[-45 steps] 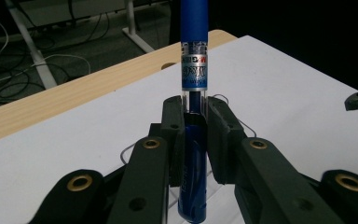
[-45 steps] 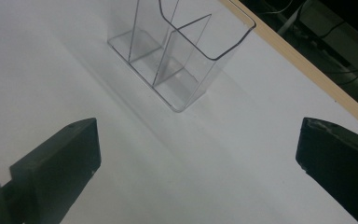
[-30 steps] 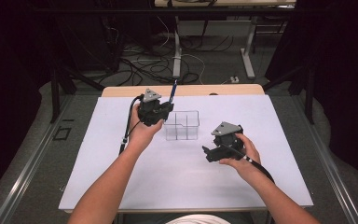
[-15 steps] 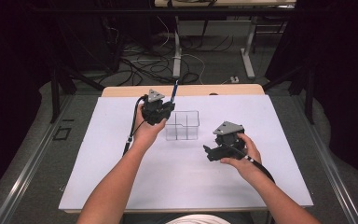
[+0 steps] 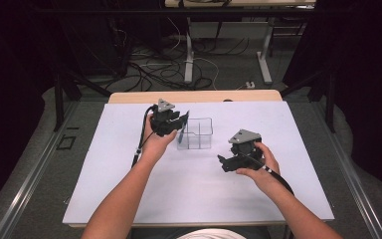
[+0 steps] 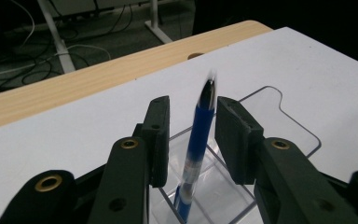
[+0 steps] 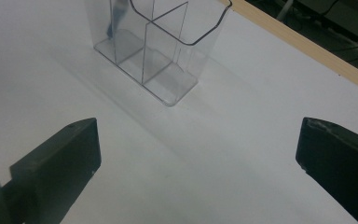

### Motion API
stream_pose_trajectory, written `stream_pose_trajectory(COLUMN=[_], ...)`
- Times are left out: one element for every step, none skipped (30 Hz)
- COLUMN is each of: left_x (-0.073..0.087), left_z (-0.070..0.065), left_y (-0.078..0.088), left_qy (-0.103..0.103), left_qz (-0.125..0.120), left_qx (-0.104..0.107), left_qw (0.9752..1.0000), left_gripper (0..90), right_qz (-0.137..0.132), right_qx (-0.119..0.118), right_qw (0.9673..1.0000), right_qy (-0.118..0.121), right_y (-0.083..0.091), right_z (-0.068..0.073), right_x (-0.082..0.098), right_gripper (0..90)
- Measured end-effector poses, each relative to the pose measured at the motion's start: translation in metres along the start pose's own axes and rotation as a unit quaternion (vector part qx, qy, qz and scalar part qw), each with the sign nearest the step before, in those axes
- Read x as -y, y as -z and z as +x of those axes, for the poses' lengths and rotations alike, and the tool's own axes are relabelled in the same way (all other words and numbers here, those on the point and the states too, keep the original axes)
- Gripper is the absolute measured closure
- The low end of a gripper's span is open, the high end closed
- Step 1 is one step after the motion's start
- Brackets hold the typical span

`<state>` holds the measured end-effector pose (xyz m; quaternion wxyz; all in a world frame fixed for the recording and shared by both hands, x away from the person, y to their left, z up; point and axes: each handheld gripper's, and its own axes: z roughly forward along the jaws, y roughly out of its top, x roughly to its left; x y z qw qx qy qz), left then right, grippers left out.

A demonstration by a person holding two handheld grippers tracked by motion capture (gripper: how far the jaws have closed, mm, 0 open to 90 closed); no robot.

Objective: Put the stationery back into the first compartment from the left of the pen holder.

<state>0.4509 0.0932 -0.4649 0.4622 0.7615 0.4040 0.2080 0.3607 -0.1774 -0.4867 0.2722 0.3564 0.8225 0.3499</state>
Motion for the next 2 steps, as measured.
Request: stream_pose_trajectory(left_x=[-0.0004,-0.0013], left_z=[-0.0002,-0.0005], left_y=[0.0017,0.0042], left_qy=[0.001,0.001], left_qz=[-0.008,-0.007], left_qx=[0.004,0.008], left_qw=[1.0,0.9999], left_gripper=[65.1,62.6], right_qz=[0.002,0.003], right_qx=[0.0,0.001], right_qw=[1.0,1.0], right_qy=[0.0,-0.001], right_y=[0.0003,0.0004], right_z=[-0.0008,-0.0014], right_x=[0.0001,0.0002], right_gripper=[0.0,0.0])
